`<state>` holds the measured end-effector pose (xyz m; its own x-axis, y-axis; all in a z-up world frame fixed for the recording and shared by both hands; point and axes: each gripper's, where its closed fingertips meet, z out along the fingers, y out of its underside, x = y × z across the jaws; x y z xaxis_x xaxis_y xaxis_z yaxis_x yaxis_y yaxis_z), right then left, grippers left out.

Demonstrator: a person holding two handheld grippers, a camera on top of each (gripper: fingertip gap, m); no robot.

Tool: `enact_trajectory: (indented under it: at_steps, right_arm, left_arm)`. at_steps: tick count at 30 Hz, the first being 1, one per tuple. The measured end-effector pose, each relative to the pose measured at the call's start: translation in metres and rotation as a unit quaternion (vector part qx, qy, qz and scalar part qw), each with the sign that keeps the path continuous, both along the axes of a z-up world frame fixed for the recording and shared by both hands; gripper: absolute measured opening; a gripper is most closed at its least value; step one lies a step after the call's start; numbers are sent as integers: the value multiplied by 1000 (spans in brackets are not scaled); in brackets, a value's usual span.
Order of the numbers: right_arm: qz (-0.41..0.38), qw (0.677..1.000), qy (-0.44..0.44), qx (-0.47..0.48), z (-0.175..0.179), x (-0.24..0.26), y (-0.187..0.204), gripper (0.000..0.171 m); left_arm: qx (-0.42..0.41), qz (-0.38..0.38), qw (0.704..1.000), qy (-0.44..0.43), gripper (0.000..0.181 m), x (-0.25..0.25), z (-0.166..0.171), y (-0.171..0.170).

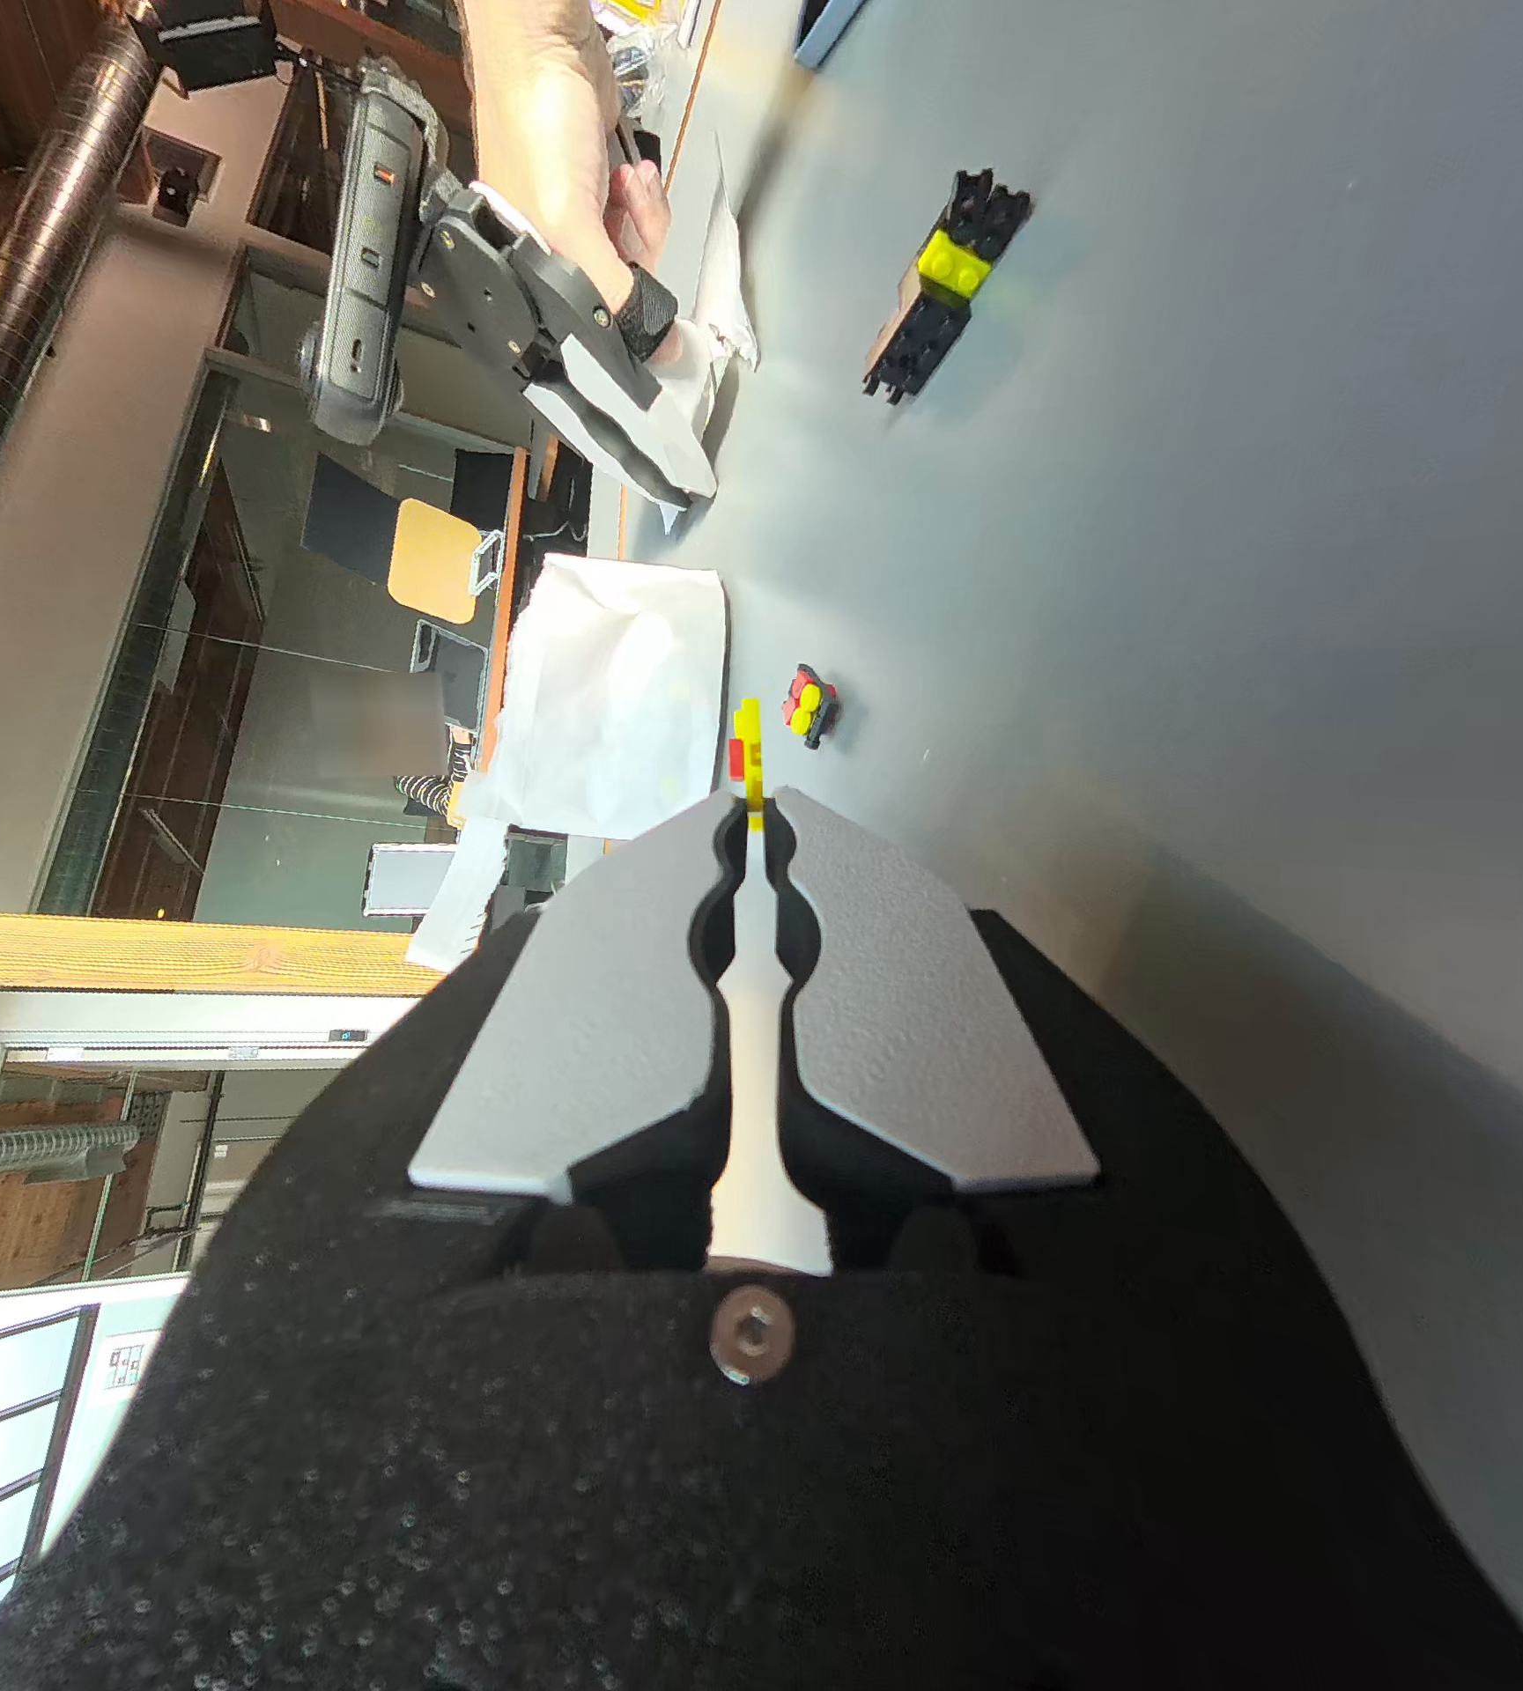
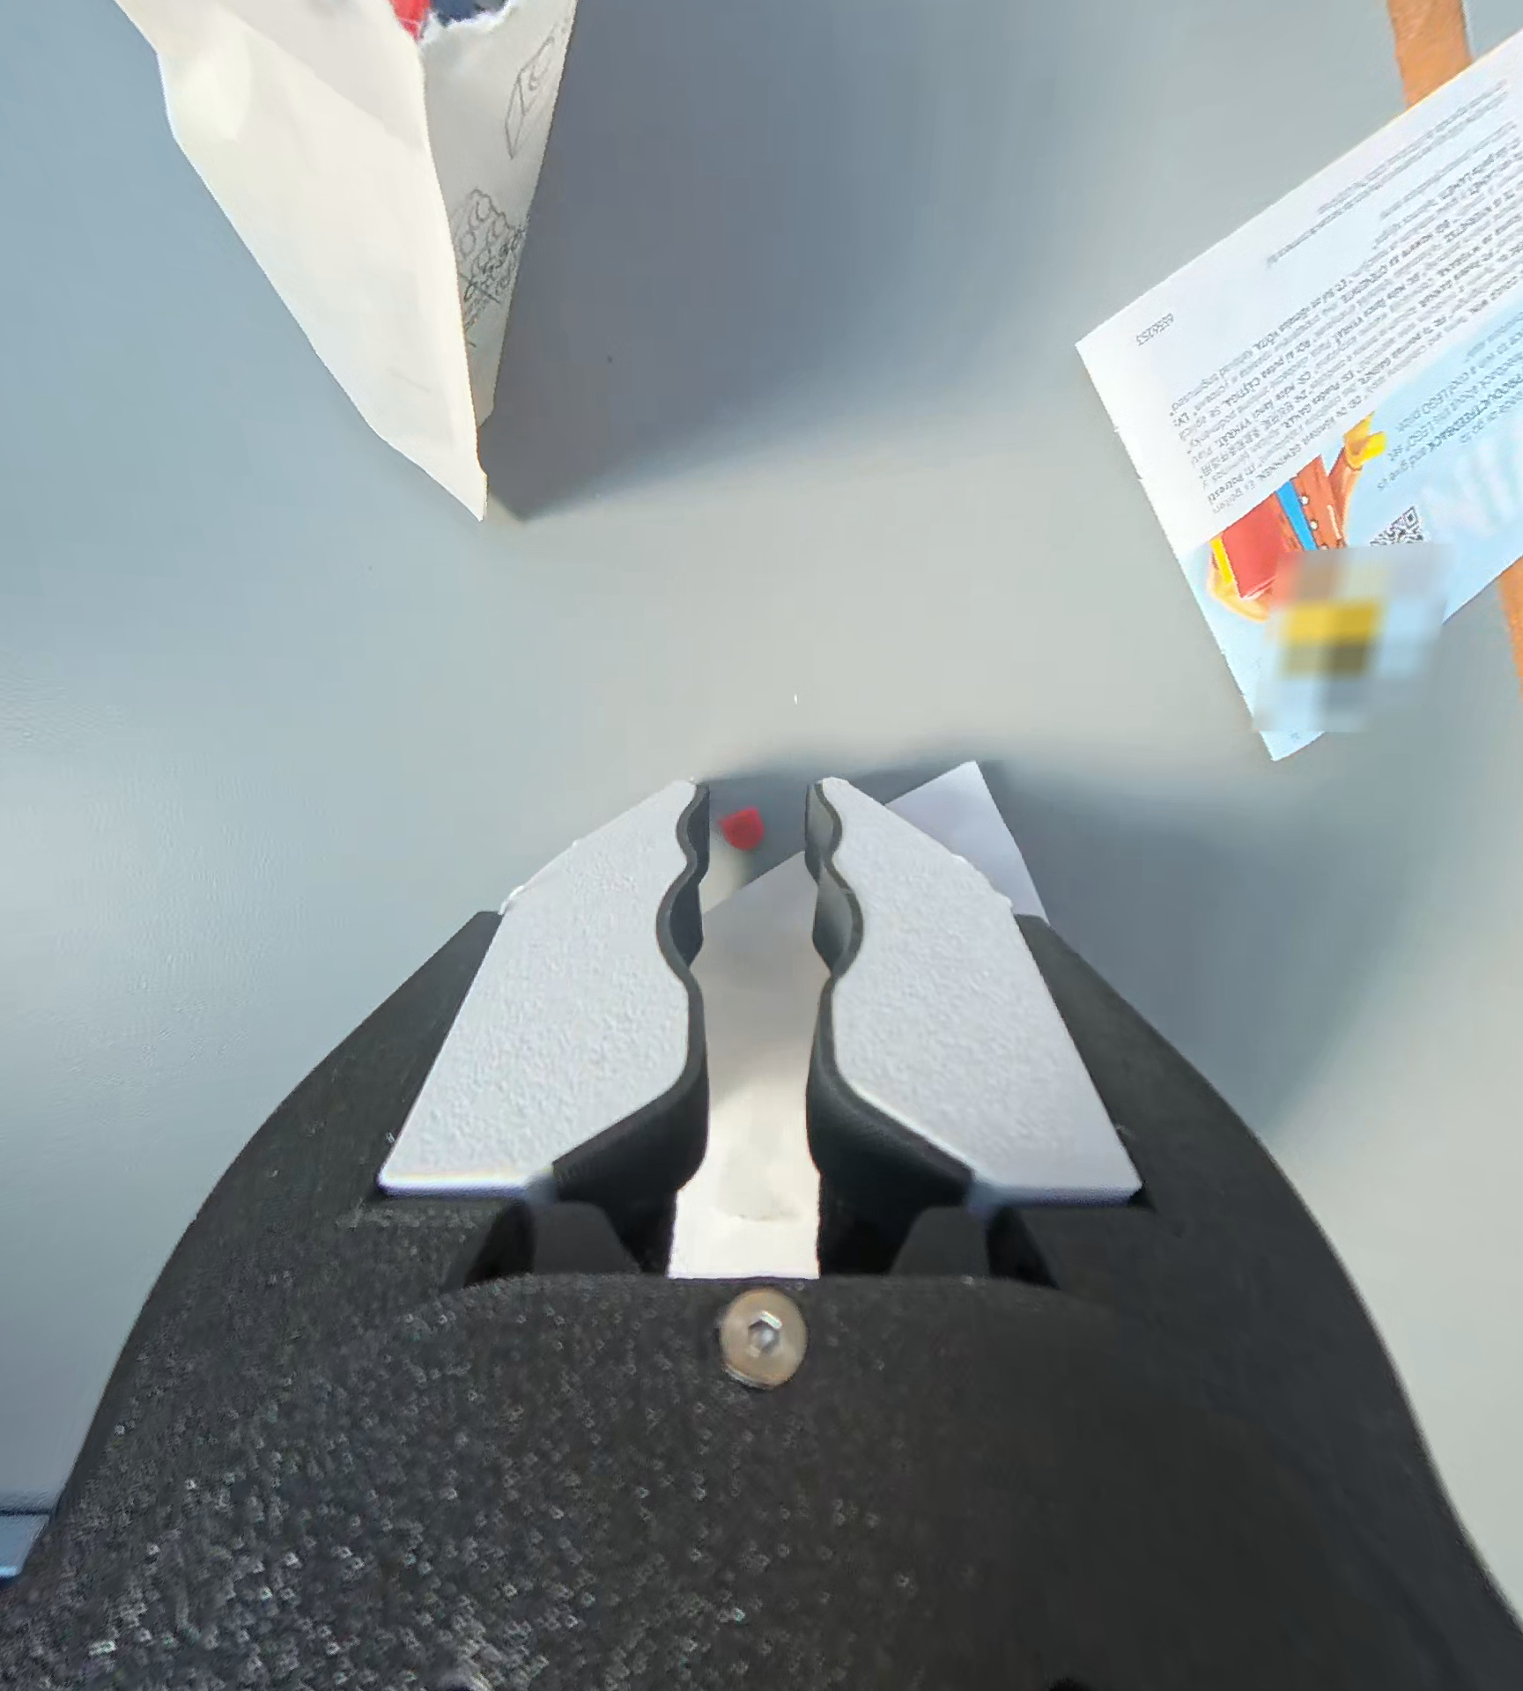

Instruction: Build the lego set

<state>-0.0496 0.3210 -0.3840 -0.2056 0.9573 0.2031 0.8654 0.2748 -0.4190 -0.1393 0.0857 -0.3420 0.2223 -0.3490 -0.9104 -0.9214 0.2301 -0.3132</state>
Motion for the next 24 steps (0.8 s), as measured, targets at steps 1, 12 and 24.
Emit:
enact_trajectory:
  at_steps: [1,12,24]
  right_arm:
    - [2,1000,-4,-10,0,1,-1,19]
    - [25,998,-20,-60,-3,8,-3,7]
    - [102,990,86,-54,95,-79,-63,15]
  left_arm:
    - [0,1,1000,0,3,-1,0,0]
    - [-21,-9,1000,-16,3,3,-5,0]
    - [-20,9,1000,-7,3,-8,-2,-16]
